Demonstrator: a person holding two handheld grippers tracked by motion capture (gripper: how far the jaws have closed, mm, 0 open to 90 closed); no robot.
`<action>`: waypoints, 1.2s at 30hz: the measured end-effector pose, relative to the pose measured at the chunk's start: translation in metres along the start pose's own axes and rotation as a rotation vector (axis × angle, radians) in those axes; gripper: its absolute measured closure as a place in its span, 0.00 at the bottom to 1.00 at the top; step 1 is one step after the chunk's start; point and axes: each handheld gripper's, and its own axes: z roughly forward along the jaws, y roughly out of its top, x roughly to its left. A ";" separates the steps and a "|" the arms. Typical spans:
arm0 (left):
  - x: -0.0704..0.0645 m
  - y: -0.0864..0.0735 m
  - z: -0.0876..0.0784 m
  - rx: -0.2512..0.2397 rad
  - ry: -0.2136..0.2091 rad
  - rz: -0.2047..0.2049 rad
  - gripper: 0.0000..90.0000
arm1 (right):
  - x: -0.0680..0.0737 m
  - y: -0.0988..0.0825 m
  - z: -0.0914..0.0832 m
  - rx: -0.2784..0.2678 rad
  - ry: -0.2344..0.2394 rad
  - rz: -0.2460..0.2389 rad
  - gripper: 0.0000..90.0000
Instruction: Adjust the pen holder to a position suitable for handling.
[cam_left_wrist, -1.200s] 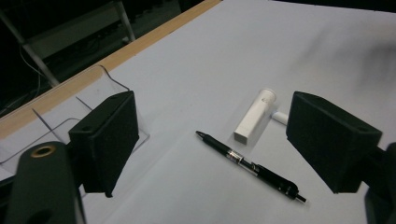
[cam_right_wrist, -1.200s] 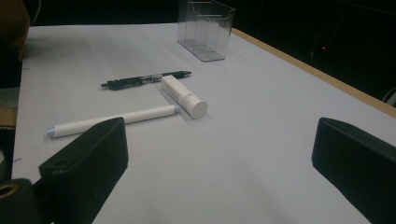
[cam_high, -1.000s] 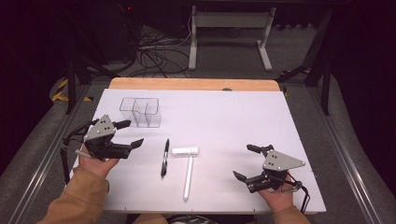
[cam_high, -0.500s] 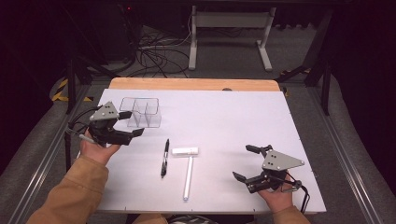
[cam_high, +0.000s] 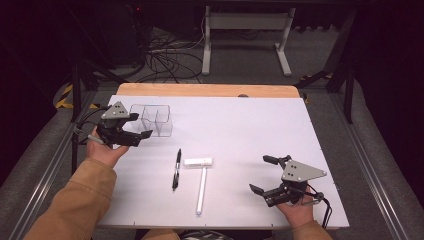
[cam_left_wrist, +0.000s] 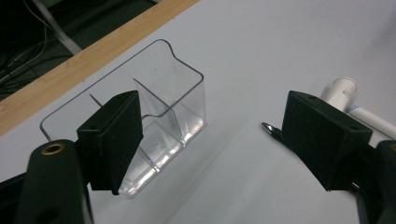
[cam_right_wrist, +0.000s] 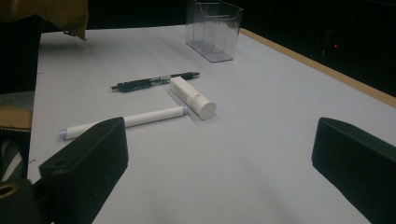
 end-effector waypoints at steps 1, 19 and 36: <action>0.001 0.000 0.000 0.001 0.004 0.002 0.24 | 0.000 0.000 0.000 0.000 0.000 0.000 0.05; 0.017 0.000 0.017 0.071 0.030 0.021 0.24 | -0.002 -0.001 0.001 0.013 -0.003 0.005 0.05; 0.040 0.006 0.036 0.197 0.056 0.029 0.36 | -0.001 -0.002 0.002 0.021 0.005 0.011 0.06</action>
